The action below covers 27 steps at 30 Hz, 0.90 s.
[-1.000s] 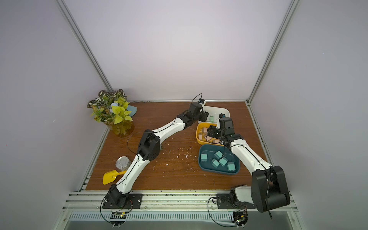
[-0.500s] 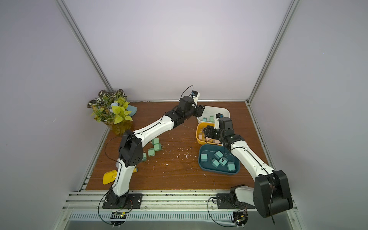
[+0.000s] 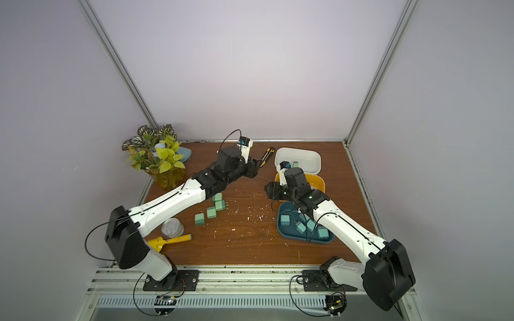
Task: Place the plugs by color into the storage box
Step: Pick up the plug from the center of the board.
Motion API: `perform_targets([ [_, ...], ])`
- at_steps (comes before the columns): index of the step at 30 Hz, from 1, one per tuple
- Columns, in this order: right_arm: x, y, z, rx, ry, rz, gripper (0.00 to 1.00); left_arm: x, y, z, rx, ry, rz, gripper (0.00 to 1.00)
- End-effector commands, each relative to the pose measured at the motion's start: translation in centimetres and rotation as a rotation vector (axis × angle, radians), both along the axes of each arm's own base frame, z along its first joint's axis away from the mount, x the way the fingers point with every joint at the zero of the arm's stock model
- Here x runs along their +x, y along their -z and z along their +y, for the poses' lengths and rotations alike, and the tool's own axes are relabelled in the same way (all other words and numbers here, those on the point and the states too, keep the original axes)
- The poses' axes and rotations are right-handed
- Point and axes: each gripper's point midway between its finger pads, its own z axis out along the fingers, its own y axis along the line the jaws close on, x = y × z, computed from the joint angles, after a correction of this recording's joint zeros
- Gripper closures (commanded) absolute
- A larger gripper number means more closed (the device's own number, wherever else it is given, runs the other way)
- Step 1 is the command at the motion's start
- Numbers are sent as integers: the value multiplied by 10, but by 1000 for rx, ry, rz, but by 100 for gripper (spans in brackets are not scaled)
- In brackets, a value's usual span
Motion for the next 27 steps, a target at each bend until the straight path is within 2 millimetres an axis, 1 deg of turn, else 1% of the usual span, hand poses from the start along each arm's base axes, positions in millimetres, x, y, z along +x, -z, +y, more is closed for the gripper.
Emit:
perform_targets([
  [1, -3, -19, 8, 28, 29, -42, 41, -24, 14, 39, 58, -80, 36, 42],
  [3, -7, -17, 16, 38, 21, -38, 41, -40, 22, 62, 72, -112, 59, 42],
  [5, -11, -17, 29, 42, -6, -35, 41, -59, 30, 87, 84, -146, 87, 42],
  [8, -16, -23, 51, 32, -55, -43, 41, -84, 47, 123, 121, -194, 145, 42],
  [11, -20, -30, 73, 16, -95, -62, 41, -106, 57, 158, 133, -255, 177, 42],
  [14, -22, -31, 94, 7, -133, -65, 40, -123, 68, 183, 121, -299, 210, 42],
  [16, -24, -30, 109, -1, -159, -61, 40, -132, 77, 190, 110, -308, 232, 42],
  [20, -27, -29, 141, -32, -220, -65, 39, -147, 91, 196, 79, -312, 279, 42],
  [24, -28, -24, 166, -54, -261, -67, 39, -154, 97, 201, 55, -329, 294, 42],
  [27, -27, -20, 181, -65, -277, -75, 39, -156, 100, 208, 44, -356, 289, 42],
])
